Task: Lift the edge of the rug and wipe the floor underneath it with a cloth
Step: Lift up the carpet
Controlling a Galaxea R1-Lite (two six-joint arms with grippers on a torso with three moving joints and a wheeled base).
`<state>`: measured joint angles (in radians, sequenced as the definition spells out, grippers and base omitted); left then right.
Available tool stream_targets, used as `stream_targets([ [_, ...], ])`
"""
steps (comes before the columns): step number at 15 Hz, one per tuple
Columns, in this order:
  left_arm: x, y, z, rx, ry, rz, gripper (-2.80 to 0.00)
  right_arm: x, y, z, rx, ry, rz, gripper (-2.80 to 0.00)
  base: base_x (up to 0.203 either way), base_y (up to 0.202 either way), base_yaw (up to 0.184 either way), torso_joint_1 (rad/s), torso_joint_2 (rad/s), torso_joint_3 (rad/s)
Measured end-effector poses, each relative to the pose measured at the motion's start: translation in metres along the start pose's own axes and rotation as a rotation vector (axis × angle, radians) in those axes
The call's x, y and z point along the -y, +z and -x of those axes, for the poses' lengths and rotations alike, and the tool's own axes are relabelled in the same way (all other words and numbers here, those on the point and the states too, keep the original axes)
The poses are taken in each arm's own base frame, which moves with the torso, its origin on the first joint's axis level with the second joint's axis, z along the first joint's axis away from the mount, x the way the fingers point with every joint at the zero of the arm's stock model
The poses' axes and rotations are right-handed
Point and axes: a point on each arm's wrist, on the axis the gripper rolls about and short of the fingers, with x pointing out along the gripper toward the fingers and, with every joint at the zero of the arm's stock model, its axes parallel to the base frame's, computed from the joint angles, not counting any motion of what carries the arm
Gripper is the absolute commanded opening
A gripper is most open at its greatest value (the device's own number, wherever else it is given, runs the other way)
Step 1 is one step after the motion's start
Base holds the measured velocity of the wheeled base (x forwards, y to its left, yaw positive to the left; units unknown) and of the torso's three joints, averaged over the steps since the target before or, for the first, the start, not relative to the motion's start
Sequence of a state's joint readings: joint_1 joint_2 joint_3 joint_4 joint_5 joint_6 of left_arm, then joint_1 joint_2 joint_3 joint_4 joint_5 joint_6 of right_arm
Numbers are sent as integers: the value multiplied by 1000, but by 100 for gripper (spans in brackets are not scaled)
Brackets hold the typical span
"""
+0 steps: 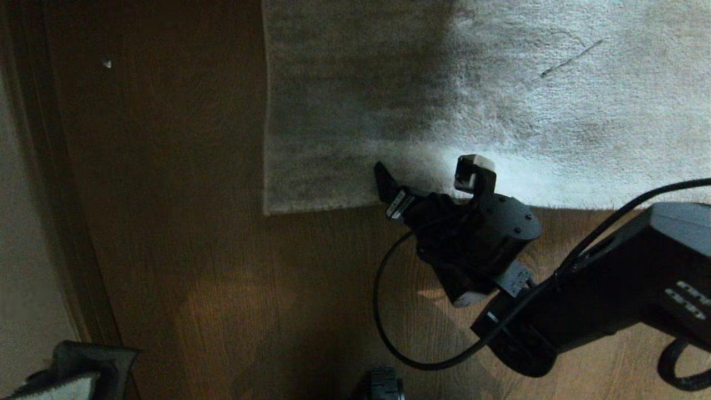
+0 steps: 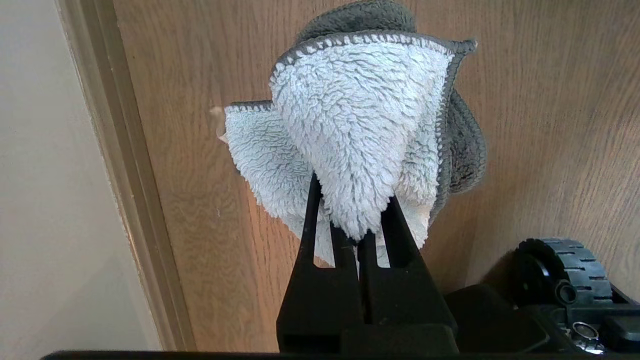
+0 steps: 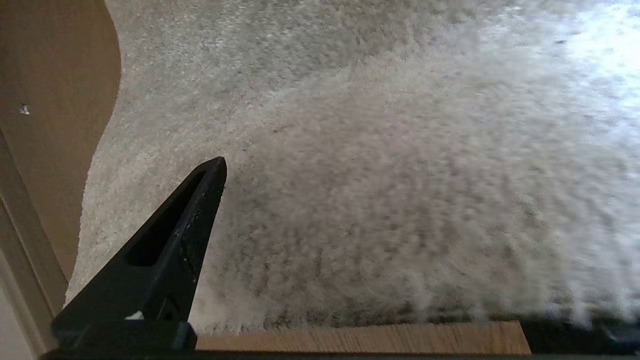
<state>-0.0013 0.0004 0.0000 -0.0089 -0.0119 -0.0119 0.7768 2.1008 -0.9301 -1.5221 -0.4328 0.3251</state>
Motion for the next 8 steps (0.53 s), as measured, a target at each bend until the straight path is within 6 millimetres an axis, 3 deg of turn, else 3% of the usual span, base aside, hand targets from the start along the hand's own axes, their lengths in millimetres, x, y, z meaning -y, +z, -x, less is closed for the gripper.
stream_targets([
  [8, 0, 0, 0, 0, 0, 0, -280, -6, -8, -12, 26, 14, -15, 0, 0, 0, 0, 0, 0, 0],
])
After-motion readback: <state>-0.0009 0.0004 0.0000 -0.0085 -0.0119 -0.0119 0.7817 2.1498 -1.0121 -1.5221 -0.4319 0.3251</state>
